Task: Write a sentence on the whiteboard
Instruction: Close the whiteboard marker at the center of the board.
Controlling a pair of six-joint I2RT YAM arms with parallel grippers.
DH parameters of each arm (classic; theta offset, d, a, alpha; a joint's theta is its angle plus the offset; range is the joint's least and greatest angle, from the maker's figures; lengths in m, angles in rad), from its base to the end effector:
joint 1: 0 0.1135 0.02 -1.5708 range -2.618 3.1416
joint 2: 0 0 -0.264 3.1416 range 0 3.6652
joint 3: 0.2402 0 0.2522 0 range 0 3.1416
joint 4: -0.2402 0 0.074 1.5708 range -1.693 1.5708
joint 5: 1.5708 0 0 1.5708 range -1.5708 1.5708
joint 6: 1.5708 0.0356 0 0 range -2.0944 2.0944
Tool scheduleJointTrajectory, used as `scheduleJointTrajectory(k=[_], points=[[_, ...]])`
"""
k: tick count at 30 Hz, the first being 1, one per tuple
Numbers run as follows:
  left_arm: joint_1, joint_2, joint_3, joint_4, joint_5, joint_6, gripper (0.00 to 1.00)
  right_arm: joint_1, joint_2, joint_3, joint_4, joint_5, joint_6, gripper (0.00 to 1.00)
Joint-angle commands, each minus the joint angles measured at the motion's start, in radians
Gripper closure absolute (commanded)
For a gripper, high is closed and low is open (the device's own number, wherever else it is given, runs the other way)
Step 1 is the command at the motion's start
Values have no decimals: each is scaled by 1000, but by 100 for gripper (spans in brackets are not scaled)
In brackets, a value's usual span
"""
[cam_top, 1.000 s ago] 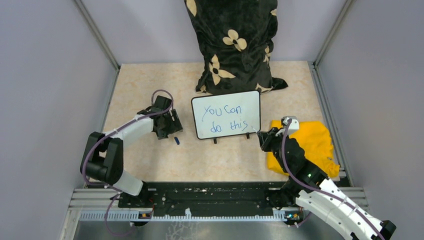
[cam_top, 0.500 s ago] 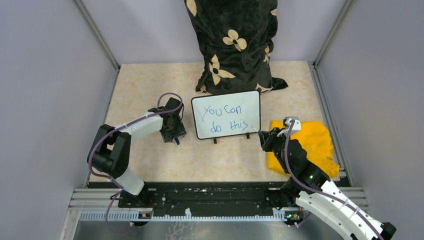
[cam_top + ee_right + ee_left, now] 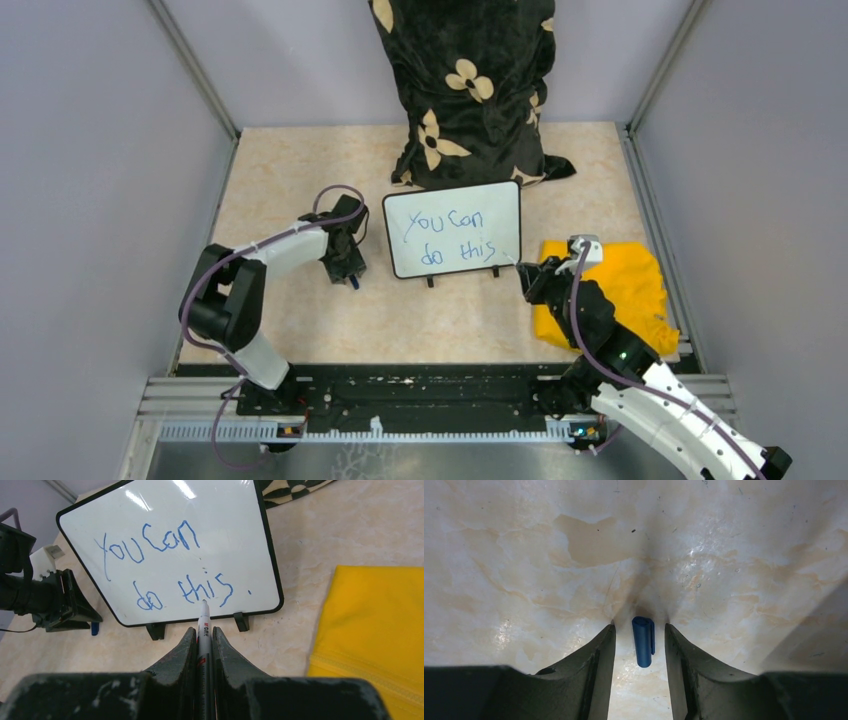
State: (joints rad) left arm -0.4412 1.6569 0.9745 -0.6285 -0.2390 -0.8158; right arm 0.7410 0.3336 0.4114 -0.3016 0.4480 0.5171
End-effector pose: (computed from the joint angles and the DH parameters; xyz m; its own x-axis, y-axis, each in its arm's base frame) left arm 0.2736 -0.1199 0.1637 -0.8609 -0.3759 -0.3427 -0.3898 0.9204 -0.0304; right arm 0.0942 0.0653 0.2553 -0.2891 0.3395 -0.8951 -0.1770 0.8999 0.3985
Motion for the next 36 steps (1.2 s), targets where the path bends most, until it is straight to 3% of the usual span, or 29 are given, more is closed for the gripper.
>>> scheduleJointTrajectory(k=[1, 10, 16, 19, 26, 36], points=[[1, 28, 16, -22, -22, -12, 54, -10, -10, 1, 35, 6, -3, 100], [1, 52, 33, -58, -72, 22, 59, -11, -10, 1, 36, 7, -3, 100], [1, 64, 34, -36, -54, 72, 78, -10, -10, -1, 39, 7, -2, 100], [1, 65, 43, -25, -43, 97, 81, -10, -10, 0, 36, 6, -4, 100], [1, 30, 78, -3, -32, 170, 83, -10, -10, 3, 35, 8, -4, 100], [22, 71, 152, 13, -27, 238, 75, -11, -3, -2, 39, 9, -6, 100]])
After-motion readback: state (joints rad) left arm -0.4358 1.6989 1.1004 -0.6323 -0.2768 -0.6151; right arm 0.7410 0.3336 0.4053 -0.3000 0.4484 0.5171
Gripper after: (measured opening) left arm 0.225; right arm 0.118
